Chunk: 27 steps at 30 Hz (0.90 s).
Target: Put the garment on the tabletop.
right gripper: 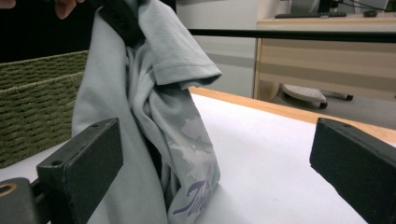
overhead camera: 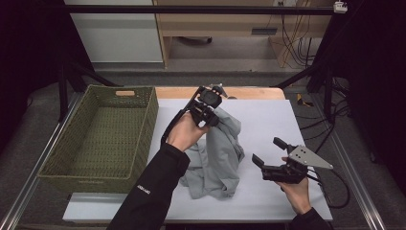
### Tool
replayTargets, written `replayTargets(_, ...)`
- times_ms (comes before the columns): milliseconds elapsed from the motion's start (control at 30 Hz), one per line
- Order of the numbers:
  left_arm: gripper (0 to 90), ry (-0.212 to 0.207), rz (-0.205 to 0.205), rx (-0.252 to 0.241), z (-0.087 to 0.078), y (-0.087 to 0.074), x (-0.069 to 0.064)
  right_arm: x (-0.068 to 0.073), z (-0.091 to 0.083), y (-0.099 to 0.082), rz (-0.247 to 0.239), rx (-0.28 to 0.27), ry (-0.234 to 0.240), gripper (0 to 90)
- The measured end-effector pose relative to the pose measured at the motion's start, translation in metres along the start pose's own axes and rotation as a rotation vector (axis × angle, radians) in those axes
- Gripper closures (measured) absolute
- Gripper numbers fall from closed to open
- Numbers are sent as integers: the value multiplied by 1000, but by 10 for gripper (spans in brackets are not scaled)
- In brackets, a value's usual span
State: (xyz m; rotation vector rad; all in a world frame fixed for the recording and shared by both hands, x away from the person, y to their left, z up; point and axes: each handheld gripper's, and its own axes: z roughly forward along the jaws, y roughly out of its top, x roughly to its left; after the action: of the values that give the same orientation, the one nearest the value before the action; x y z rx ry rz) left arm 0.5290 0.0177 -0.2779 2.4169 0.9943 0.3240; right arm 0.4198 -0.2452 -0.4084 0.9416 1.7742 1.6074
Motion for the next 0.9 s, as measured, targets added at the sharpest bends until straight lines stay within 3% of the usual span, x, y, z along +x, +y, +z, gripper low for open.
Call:
replayTargets(33,802,-3,0,-5,2,-3,1,-1,-2,-1,8,12,-2,28)
replayTargets(67,802,-4,-2,-16,5,-6,1,-5,-3,-3,-23,7,-6,28)
replayTargets(100,800,-9,-2,-24,7,-9,1,-5,-4,-4,-5,20,-11,26)
replayTargets(167,798,-17,3,-27,9,-12,2,-8,-6,-6,-20,17,-14,23)
replayTargets(267,791,-29,-9,-62,17,-23,3,-10,-9,-8,-3,30,-28,19)
replayTargets(300,789,-22,9,-67,22,-30,4,-9,-10,-9,13,38,-32,18)
replayTargets(333,788,-25,2,-80,26,-34,4,-12,-10,-10,-11,34,-24,17)
replayTargets(400,784,-43,2,-105,32,-41,3,-13,-11,-11,-1,32,-26,17)
replayTargets(467,776,-61,5,-107,37,-47,1,-12,-12,-12,19,39,-29,17)
replayTargets(567,751,-71,14,-101,45,-55,-2,-13,-12,-14,9,40,-24,16)
replayTargets(667,652,-85,6,-104,47,-58,-2,-15,-13,-14,8,35,-21,15)
replayTargets(767,490,-109,-1,-134,41,-59,-1,-16,-14,-13,13,31,-24,15)
replayTargets(833,397,-103,4,-154,37,-60,-2,-16,-15,-13,19,34,-24,14)
replayTargets(867,397,-96,5,-177,33,-60,-2,-16,-15,-13,19,34,-24,14)
replayTargets(900,345,-84,3,-231,24,-62,-4,-16,-15,-13,21,29,-22,13)
